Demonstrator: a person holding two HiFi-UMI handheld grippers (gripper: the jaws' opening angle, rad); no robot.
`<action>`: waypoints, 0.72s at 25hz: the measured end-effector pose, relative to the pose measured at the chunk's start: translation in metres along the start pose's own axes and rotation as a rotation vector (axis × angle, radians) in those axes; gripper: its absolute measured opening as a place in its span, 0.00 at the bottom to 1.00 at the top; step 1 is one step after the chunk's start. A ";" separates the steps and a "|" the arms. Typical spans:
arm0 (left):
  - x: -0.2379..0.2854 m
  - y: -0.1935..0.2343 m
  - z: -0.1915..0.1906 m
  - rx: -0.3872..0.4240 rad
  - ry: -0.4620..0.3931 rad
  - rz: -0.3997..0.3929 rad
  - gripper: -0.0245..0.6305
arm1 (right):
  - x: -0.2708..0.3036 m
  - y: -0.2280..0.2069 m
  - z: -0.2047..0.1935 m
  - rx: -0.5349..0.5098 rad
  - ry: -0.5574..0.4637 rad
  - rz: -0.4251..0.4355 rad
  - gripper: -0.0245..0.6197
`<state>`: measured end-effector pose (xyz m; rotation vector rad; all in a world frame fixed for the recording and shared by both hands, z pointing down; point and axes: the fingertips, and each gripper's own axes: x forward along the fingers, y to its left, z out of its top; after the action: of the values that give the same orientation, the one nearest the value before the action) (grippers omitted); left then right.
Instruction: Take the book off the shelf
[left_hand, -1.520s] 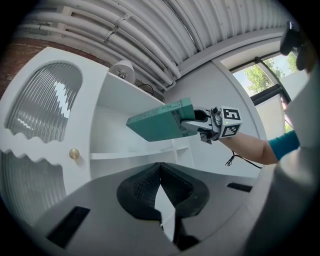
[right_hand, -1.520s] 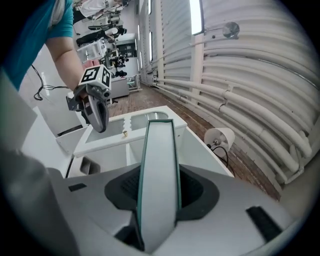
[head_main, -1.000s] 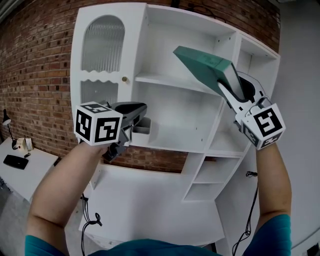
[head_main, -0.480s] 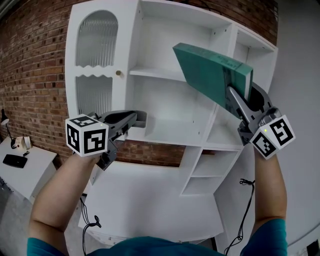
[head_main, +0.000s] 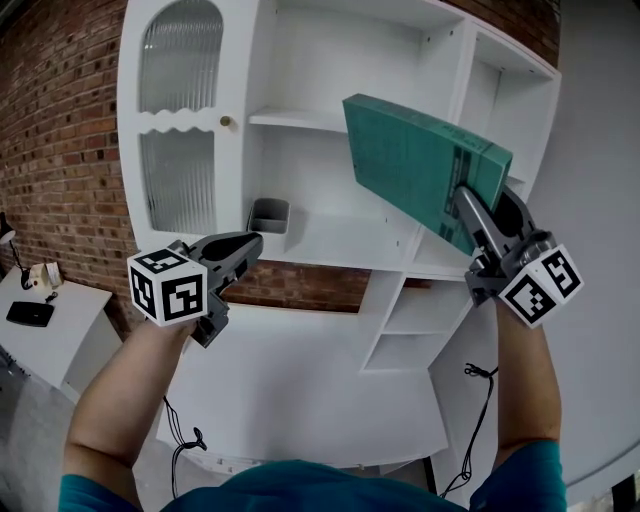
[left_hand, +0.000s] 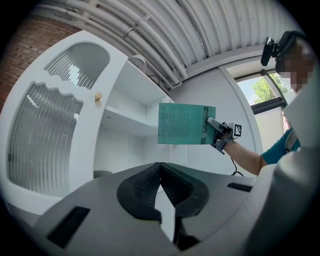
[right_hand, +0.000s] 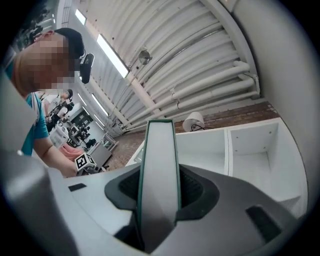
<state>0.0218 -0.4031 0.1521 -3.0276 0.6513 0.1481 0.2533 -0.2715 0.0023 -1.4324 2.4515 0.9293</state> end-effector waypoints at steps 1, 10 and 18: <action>0.000 0.001 -0.006 -0.004 0.003 0.001 0.06 | -0.002 0.001 -0.008 0.021 0.003 0.001 0.30; 0.001 0.007 -0.069 -0.060 0.042 0.010 0.06 | -0.017 0.022 -0.080 0.242 0.029 0.025 0.30; -0.011 0.013 -0.142 -0.134 0.084 0.029 0.06 | -0.037 0.050 -0.150 0.438 0.061 0.025 0.30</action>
<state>0.0186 -0.4190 0.2945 -3.1689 0.7204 0.0688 0.2571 -0.3139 0.1589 -1.2897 2.5103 0.3200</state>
